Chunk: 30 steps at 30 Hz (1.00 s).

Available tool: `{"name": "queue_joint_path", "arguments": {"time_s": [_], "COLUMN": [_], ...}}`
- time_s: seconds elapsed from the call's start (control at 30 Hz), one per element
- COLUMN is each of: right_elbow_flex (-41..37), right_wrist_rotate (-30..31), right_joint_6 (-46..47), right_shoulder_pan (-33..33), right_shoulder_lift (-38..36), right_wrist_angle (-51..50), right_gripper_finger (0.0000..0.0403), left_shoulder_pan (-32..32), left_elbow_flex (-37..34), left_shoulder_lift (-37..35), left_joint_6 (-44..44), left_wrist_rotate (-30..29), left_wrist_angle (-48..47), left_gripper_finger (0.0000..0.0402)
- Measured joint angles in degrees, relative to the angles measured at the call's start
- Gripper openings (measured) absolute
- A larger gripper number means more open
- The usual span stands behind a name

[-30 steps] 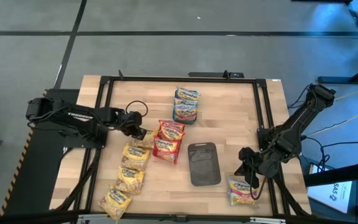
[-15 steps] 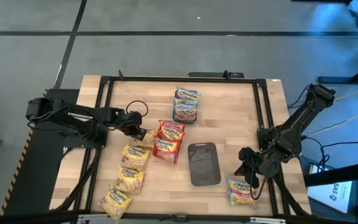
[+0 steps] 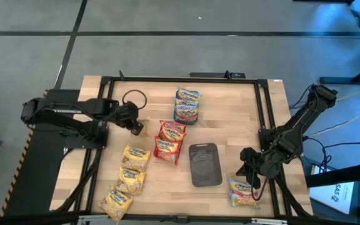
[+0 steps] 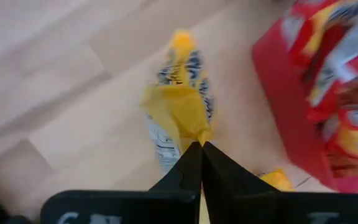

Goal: Sort Maruchan noodles
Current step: Put the yellow bag into the black bin

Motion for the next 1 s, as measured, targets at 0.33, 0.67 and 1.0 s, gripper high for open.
{"name": "queue_joint_path", "arguments": {"time_s": [0.33,0.67,1.0], "right_elbow_flex": [0.0,0.0,0.0], "right_wrist_rotate": [5.2,15.9,23.0], "right_joint_6": [0.1,2.9,11.1], "right_shoulder_pan": [0.0,0.0,0.0], "right_shoulder_lift": [0.0,0.0,0.0], "right_wrist_angle": [-5.8,-12.0,-18.0], "right_gripper_finger": [0.0012,0.0012,0.0012], "left_shoulder_pan": [-3.4,-9.2,-13.9], "left_elbow_flex": [15.0,21.0,21.0], "left_shoulder_lift": [0.0,0.2,4.2], "left_joint_6": [2.2,2.1,4.9], "left_wrist_rotate": [-7.6,-11.6,-12.9], "left_wrist_angle": [-4.7,5.3,23.8], "left_gripper_finger": [0.0000,0.0000,0.0000]}}
